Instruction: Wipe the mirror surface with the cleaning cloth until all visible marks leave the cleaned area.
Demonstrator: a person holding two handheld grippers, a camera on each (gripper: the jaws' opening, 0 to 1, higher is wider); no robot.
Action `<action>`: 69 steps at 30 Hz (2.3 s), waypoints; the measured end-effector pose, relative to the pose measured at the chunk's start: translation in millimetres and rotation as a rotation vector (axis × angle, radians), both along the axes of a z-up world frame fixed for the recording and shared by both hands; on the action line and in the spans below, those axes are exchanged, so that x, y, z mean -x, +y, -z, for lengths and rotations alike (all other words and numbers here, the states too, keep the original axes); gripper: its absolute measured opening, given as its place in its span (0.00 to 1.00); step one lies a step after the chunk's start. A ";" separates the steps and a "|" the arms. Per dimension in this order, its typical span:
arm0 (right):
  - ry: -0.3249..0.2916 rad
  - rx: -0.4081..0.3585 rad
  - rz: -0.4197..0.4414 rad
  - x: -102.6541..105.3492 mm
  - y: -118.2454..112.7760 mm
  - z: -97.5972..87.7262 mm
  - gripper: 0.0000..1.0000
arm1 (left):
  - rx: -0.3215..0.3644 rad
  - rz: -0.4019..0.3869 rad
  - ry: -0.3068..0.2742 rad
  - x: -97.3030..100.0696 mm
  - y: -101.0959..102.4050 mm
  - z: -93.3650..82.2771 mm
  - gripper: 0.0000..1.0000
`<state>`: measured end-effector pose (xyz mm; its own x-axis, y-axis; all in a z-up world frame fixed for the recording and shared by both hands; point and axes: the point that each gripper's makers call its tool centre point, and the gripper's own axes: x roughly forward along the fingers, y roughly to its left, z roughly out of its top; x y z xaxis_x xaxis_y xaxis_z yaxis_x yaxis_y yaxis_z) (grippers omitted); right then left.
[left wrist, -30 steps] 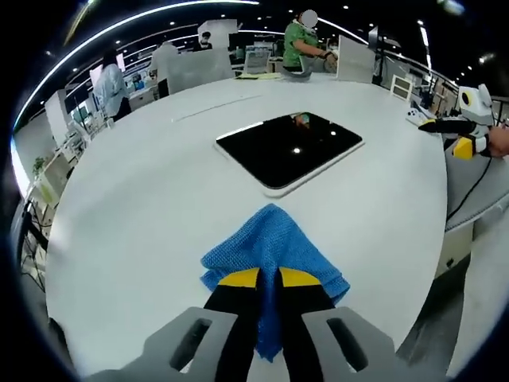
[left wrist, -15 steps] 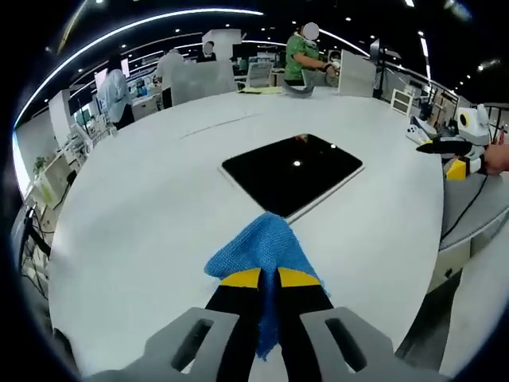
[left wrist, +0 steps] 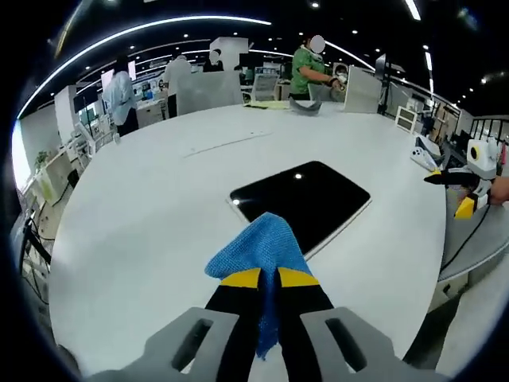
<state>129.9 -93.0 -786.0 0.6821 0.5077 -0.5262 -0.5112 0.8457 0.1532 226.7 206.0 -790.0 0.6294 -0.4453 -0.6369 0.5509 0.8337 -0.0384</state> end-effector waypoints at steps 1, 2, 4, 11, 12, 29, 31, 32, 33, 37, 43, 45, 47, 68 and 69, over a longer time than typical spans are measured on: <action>0.000 0.001 -0.002 0.5 0.2 -0.1 0.96 | 0.002 0.001 0.001 -2.3 -0.8 -0.4 0.04; -0.002 0.002 -0.004 0.8 0.5 -0.3 0.96 | 0.008 0.000 0.005 -4.1 -2.0 -1.1 0.04; -0.004 -0.001 -0.008 1.0 1.1 -0.1 0.96 | 0.010 0.000 0.001 -7.8 -4.4 -3.3 0.04; -0.031 0.015 -0.026 3.0 5.3 -3.4 0.97 | 0.018 0.013 0.000 -22.5 -15.3 -5.5 0.04; -0.034 0.016 -0.029 3.1 5.7 -3.7 0.97 | 0.021 0.010 0.003 -25.3 -17.0 -5.4 0.04; -0.032 0.004 -0.020 3.5 6.9 -6.1 0.97 | -0.013 0.039 -0.003 -58.0 -37.7 -2.7 0.04; -0.028 0.001 -0.016 4.2 6.5 -5.7 0.97 | -0.013 0.043 -0.002 -62.1 -39.8 -2.0 0.04; -0.028 -0.002 -0.013 4.4 6.2 -5.8 0.97 | -0.012 0.044 0.003 -64.8 -41.6 -0.8 0.04; -0.027 -0.002 -0.011 4.5 5.9 -5.9 0.97 | -0.011 0.045 0.006 -66.5 -43.0 -0.1 0.04; -0.027 -0.002 -0.009 4.2 5.1 -5.9 0.97 | -0.017 0.049 0.012 -74.5 -49.1 4.2 0.04; -0.025 0.000 0.006 2.8 2.2 -6.2 0.97 | -0.023 0.044 0.023 -80.9 -54.2 9.0 0.04; -0.026 -0.003 0.014 3.0 1.5 -7.1 0.97 | -0.030 0.045 0.026 -83.7 -55.6 11.5 0.04; -0.024 -0.002 0.017 3.7 1.3 -7.0 0.97 | -0.029 0.042 0.030 -86.9 -57.0 13.7 0.04; -0.014 0.027 -0.007 10.0 6.3 -3.3 0.97 | -0.106 0.094 0.054 -112.7 -61.1 38.6 0.06; -0.012 0.028 -0.009 10.4 6.3 -2.6 0.97 | -0.103 0.098 0.063 -112.6 -61.4 41.0 0.08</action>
<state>119.5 -86.7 -783.4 0.6840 0.4988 -0.5323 -0.5204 0.8450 0.1230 339.3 144.6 -831.1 0.5430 -0.4334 -0.7193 0.6293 0.7771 0.0068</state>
